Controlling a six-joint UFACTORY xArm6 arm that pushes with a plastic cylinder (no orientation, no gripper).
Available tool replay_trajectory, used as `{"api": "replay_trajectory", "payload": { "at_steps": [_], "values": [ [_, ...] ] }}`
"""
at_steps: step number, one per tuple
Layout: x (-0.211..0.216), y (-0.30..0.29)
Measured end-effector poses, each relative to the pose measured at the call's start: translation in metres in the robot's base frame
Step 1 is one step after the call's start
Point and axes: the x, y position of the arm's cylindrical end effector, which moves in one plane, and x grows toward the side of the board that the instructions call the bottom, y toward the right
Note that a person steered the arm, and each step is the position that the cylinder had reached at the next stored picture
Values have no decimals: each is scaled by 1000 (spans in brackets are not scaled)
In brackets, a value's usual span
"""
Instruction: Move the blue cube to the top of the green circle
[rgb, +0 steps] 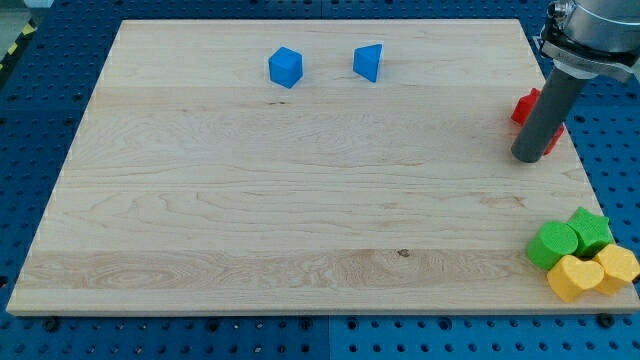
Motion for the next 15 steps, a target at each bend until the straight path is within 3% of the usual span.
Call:
{"api": "replay_trajectory", "payload": {
  "at_steps": [2, 5, 6, 7, 10, 15],
  "values": [
    [-2, -27],
    [-87, -296],
    [-130, -351],
    [-168, -355],
    [-127, -257],
    [-106, -108]
  ]
}}
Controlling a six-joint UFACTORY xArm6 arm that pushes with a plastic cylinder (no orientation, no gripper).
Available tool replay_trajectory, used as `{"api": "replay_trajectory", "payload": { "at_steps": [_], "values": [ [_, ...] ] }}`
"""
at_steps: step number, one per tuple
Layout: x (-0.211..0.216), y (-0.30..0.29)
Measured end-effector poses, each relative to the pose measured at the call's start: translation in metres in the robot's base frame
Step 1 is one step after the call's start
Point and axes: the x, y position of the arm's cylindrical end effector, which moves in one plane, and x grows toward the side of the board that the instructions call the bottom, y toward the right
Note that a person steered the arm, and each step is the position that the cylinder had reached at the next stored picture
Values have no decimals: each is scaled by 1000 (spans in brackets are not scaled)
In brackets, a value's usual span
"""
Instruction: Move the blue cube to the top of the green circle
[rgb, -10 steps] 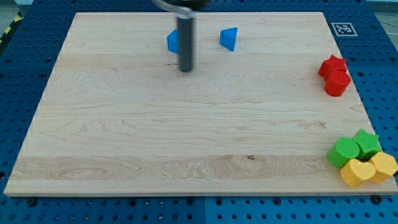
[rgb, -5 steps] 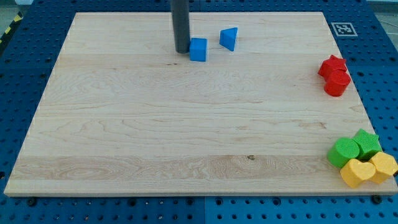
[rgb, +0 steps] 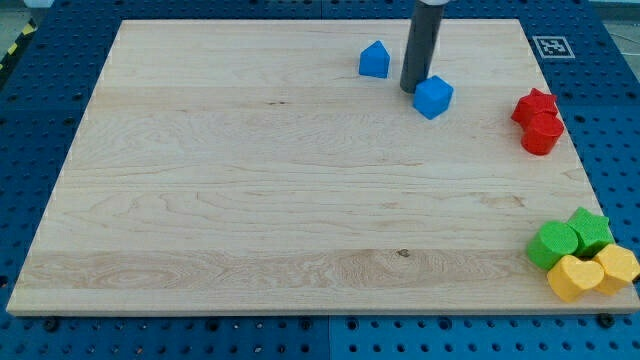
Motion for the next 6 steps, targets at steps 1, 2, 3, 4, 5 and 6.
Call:
{"api": "replay_trajectory", "payload": {
  "at_steps": [1, 2, 3, 4, 5, 6],
  "values": [
    [21, 13],
    [38, 29],
    [51, 43],
    [72, 43],
    [82, 46],
    [86, 50]
  ]
}}
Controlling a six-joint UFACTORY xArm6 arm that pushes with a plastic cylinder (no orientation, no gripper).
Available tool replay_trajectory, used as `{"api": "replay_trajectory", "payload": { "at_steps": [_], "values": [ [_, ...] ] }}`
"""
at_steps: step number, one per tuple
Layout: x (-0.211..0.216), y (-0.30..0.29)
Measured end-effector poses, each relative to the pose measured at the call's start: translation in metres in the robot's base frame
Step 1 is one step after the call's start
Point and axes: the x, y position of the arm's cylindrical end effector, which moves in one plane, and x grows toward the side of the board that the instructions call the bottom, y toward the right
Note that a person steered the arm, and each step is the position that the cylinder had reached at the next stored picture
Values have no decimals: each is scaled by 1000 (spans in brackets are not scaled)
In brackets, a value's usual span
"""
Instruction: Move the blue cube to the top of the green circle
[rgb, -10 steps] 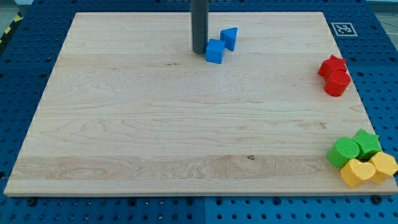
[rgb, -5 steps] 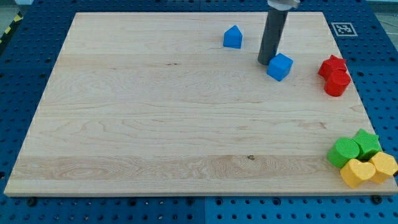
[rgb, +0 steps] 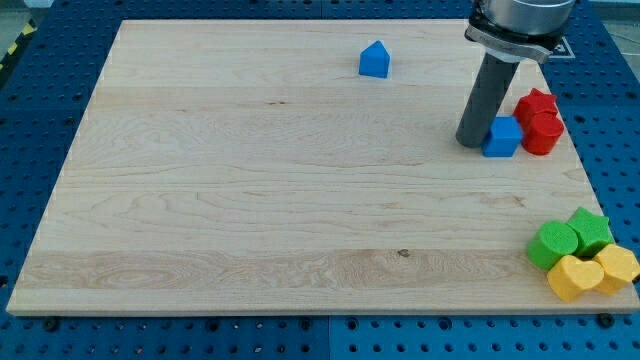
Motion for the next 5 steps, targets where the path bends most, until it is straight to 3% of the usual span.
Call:
{"api": "replay_trajectory", "payload": {
  "at_steps": [4, 5],
  "values": [
    [1, 13],
    [-4, -13]
  ]
}}
